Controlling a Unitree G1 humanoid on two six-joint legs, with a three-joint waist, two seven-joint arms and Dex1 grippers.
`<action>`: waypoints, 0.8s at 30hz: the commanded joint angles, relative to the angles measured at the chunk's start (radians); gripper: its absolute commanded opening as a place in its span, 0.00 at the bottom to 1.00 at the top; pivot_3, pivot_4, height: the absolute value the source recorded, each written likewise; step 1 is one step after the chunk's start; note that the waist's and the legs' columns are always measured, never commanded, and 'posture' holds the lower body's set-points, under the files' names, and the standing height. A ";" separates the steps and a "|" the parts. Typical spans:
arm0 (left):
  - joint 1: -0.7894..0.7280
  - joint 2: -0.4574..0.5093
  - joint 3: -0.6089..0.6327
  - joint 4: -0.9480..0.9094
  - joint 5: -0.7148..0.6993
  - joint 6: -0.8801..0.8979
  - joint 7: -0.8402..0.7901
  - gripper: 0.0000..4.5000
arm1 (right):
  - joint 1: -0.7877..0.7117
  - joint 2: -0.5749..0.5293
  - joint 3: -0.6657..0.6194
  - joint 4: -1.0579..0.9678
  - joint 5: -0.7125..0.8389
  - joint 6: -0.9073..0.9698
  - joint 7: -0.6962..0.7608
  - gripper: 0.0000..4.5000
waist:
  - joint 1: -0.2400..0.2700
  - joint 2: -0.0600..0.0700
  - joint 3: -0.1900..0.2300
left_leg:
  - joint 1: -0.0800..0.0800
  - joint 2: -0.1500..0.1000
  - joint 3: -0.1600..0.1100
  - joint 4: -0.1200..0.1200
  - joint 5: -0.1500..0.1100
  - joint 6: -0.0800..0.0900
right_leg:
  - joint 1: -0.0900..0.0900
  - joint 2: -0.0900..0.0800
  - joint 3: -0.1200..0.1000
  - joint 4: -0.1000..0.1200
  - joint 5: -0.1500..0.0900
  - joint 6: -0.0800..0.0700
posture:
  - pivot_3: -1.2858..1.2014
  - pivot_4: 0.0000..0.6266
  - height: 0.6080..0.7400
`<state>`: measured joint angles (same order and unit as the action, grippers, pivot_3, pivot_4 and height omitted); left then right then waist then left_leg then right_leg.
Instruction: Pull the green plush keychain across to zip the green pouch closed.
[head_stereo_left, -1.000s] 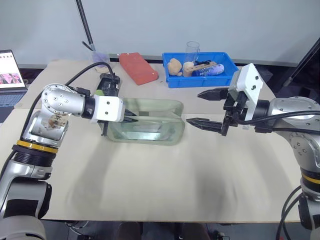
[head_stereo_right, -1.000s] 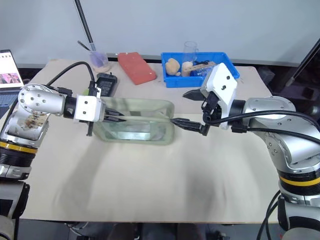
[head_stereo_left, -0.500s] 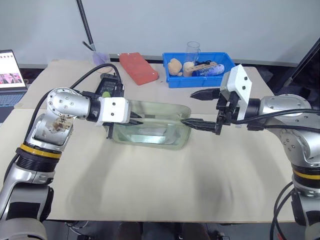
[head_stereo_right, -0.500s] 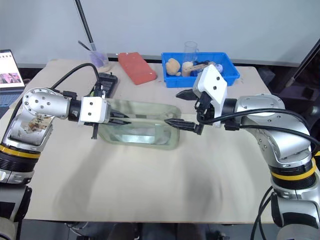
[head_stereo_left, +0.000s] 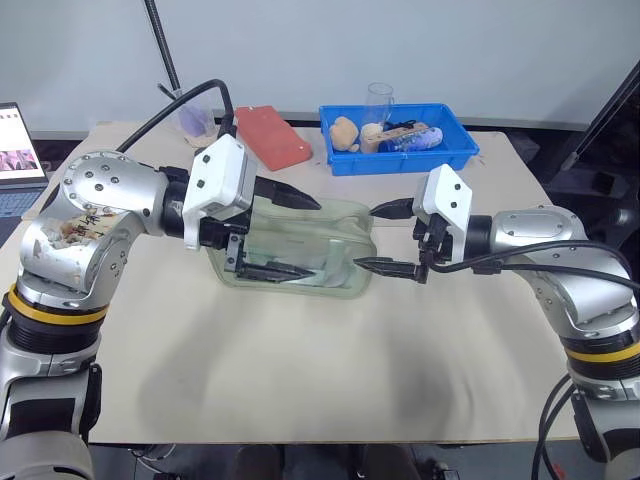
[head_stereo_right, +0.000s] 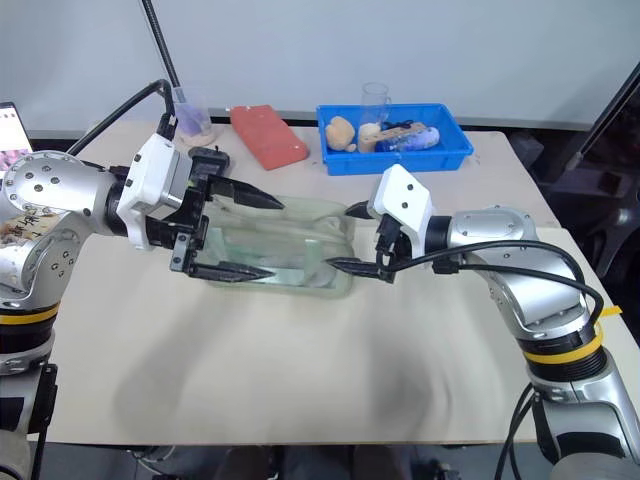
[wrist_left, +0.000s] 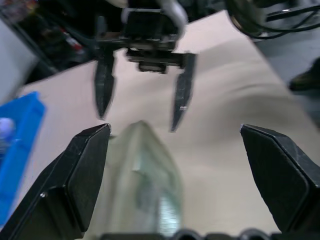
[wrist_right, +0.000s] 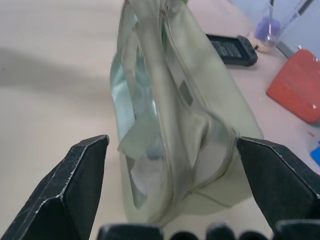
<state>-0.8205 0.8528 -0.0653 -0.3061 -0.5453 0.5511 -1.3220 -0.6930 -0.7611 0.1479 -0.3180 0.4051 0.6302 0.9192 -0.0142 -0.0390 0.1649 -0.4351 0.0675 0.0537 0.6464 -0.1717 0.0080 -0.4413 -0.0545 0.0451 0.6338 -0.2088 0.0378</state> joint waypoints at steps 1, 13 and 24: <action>0.001 0.024 0.019 -0.027 -0.011 0.011 0.002 1.00 | 0.004 0.002 -0.009 0.011 -0.028 -0.057 0.015 0.74 | 0.001 0.000 0.000 | 0.000 0.000 0.000 0.000 0.000 0.000 | 0.000 0.000 0.000 0.000 0.000 0.000 | 0.52 0.24 1.00; 0.024 0.045 0.061 -0.040 -0.031 0.071 0.071 1.00 | 0.029 0.022 0.012 0.072 -0.089 -0.145 0.062 0.01 | 0.001 0.000 0.000 | 0.000 0.000 0.000 0.000 0.000 0.000 | 0.001 0.000 0.000 -0.001 0.000 0.000 | 0.52 0.24 1.00; 0.260 0.119 0.417 0.290 -0.014 0.154 0.297 1.00 | 0.009 0.012 0.008 0.102 -0.106 -0.176 0.111 0.01 | -0.001 0.000 0.000 | 0.004 0.001 0.001 -0.002 0.000 0.000 | 0.002 0.000 0.000 0.000 -0.001 -0.001 | 0.52 0.24 1.00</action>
<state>-0.5747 0.9771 0.3067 -0.0052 -0.5558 0.7243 -1.0540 -0.6687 -0.7497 0.1697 -0.2103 0.3030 0.4726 1.0260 -0.0150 -0.0389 0.1648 -0.4309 0.0682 0.0554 0.6443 -0.1719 0.0079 -0.4397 -0.0549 0.0452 0.6343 -0.2096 0.0357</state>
